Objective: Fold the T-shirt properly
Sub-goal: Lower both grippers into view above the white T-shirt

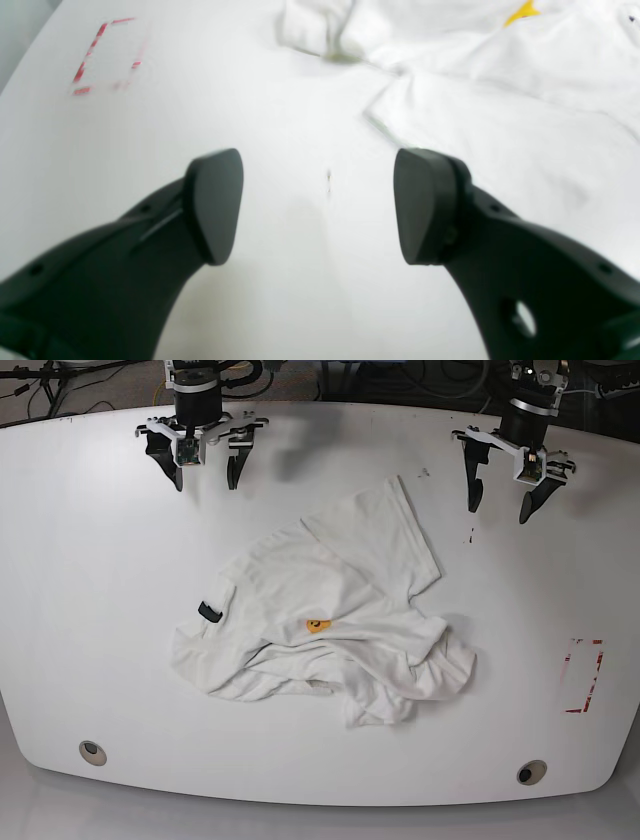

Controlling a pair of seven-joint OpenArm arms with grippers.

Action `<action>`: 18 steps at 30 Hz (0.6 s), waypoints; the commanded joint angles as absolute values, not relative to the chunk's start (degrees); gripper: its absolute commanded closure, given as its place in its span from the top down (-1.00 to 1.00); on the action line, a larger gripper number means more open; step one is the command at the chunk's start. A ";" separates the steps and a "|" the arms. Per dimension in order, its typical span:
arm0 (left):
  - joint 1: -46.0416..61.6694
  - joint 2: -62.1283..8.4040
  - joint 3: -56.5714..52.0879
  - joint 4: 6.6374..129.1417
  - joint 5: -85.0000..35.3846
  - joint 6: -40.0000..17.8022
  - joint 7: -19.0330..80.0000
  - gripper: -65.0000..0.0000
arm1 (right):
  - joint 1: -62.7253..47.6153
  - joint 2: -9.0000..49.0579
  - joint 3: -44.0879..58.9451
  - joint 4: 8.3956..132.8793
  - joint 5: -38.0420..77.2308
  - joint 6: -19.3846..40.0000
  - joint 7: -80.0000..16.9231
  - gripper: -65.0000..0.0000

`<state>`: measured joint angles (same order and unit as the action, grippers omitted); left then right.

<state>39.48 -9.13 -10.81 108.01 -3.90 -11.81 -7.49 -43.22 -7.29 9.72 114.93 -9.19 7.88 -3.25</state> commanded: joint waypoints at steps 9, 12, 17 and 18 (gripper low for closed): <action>37.59 -9.06 -9.84 108.95 -4.20 -11.41 -7.68 0.34 | -43.35 -7.36 8.19 115.60 -9.20 8.02 -1.09 0.40; 37.40 -9.06 -9.52 108.94 -4.20 -11.40 -7.75 0.34 | -42.71 -7.17 7.59 115.79 -9.18 8.01 -1.85 0.40; 36.90 -9.87 -8.76 108.95 -4.42 -11.39 -8.16 0.34 | -38.63 -5.89 6.06 116.43 -8.95 7.68 -8.26 0.41; 36.80 -9.97 -8.72 108.95 -4.42 -11.40 -8.15 0.34 | -38.20 -5.81 6.03 116.44 -8.92 7.69 -8.74 0.41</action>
